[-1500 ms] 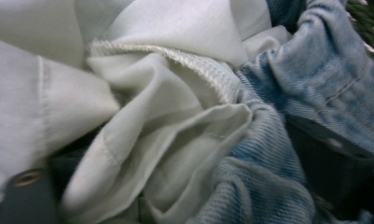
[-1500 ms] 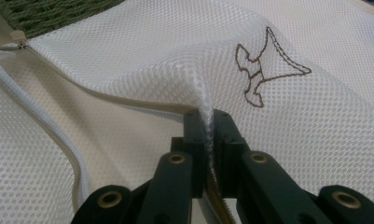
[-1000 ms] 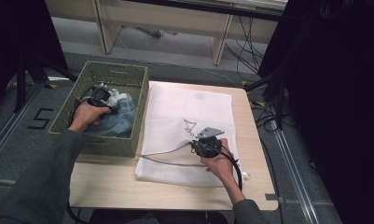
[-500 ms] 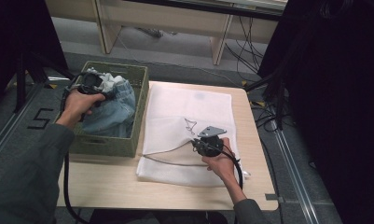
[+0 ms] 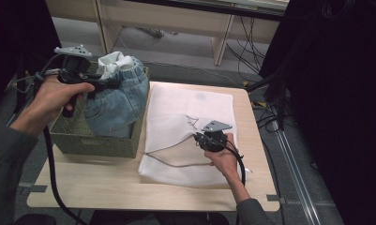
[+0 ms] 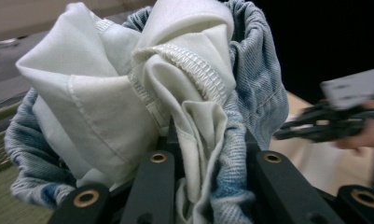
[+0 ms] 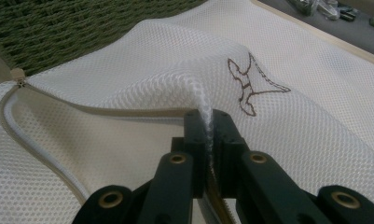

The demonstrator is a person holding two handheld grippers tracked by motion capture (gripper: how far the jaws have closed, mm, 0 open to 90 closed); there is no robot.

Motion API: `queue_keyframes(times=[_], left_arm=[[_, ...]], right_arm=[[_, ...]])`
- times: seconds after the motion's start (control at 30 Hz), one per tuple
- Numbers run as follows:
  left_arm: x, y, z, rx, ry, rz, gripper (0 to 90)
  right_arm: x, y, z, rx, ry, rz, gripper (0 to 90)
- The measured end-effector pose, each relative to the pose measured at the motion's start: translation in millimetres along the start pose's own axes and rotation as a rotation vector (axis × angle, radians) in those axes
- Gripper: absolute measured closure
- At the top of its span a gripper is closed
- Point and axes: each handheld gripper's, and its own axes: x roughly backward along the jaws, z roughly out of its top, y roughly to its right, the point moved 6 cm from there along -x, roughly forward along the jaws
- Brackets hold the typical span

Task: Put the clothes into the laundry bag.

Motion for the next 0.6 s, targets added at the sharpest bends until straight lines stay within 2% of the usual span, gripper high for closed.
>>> queue_keyframes(times=[0.03,0.07,0.13,0.17,0.23,0.3,0.33,0.37,0.4,0.47,0.5,0.57,0.6], left_arm=[[3.4,9.9,2.3,-0.006,0.005,-0.025,74.9],[9.7,27.7,5.6,-0.025,0.013,-0.061,74.8],[13.4,45.9,7.3,-0.048,0.019,-0.095,74.8],[13.4,45.9,7.3,-0.048,0.019,-0.095,74.8],[17.0,62.2,9.4,-0.071,0.024,-0.126,74.8],[20.0,77.7,12.3,-0.072,0.040,-0.174,74.9],[22.4,91.4,15.7,-0.092,0.042,-0.204,74.8],[22.4,91.4,15.7,-0.092,0.042,-0.204,74.9],[23.4,98.0,17.5,-0.096,0.049,-0.216,74.9],[26.1,113.5,21.7,-0.094,0.068,-0.275,74.8],[27.1,120.2,22.9,-0.094,0.074,-0.298,74.8],[27.6,131.0,23.3,-0.098,0.076,-0.333,74.8],[27.2,136.5,22.2,-0.107,0.074,-0.342,74.8]], right_arm=[[-0.6,1.3,0.6,0.010,0.007,-0.005,86.6],[-0.9,1.7,1.1,0.014,0.008,-0.001,86.6],[-1.2,1.2,0.3,0.010,0.000,0.001,86.6],[-1.2,1.2,0.3,0.010,0.000,0.001,86.6],[-1.2,0.7,0.4,-0.001,0.003,0.001,86.6],[-2.0,1.9,1.3,0.010,0.013,-0.001,86.6],[-1.8,1.0,0.2,0.005,0.003,0.002,86.6],[-1.8,1.0,0.2,0.005,0.003,0.002,86.6],[-1.9,1.0,0.2,-0.003,0.004,0.000,86.6],[-1.2,3.1,0.5,0.012,-0.002,0.012,86.6],[-1.5,1.2,0.9,-0.018,0.003,0.012,86.6],[-0.8,2.4,-0.5,-0.014,-0.002,0.015,86.6],[0.7,3.1,-0.5,-0.029,-0.009,0.022,86.6]])
